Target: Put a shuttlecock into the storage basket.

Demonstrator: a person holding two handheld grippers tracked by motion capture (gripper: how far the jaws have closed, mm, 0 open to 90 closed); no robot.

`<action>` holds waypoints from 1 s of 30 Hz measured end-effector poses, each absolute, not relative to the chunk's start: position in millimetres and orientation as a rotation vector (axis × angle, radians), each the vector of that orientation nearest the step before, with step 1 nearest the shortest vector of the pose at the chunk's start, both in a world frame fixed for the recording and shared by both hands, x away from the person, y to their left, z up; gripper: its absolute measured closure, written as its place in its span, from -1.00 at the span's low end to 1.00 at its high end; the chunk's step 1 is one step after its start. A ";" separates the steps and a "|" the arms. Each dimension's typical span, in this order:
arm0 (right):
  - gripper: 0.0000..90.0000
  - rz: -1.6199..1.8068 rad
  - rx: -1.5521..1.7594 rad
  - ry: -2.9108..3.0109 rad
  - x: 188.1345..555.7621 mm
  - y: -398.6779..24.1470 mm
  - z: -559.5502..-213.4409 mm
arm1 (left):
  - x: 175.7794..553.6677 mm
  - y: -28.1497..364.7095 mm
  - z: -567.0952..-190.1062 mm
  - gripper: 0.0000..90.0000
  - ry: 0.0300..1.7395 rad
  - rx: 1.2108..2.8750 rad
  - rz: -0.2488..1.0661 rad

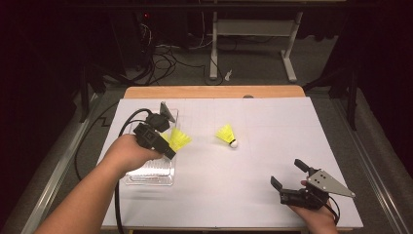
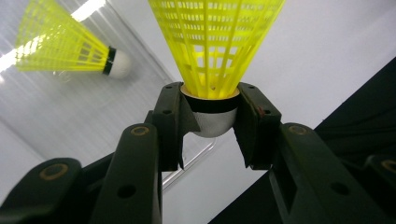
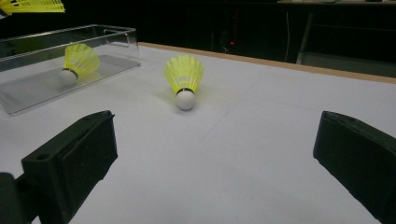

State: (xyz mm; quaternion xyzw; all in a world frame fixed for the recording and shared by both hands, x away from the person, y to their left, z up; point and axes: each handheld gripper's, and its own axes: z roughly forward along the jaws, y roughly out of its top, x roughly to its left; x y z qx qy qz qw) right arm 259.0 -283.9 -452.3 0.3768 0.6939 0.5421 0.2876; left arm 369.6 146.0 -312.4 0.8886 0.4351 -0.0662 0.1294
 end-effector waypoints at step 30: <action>-0.99 1.451 1.015 1.848 259.1 -285.6 -452.4 | 388.7 207.2 -335.1 0.44 1.507 2.499 -0.193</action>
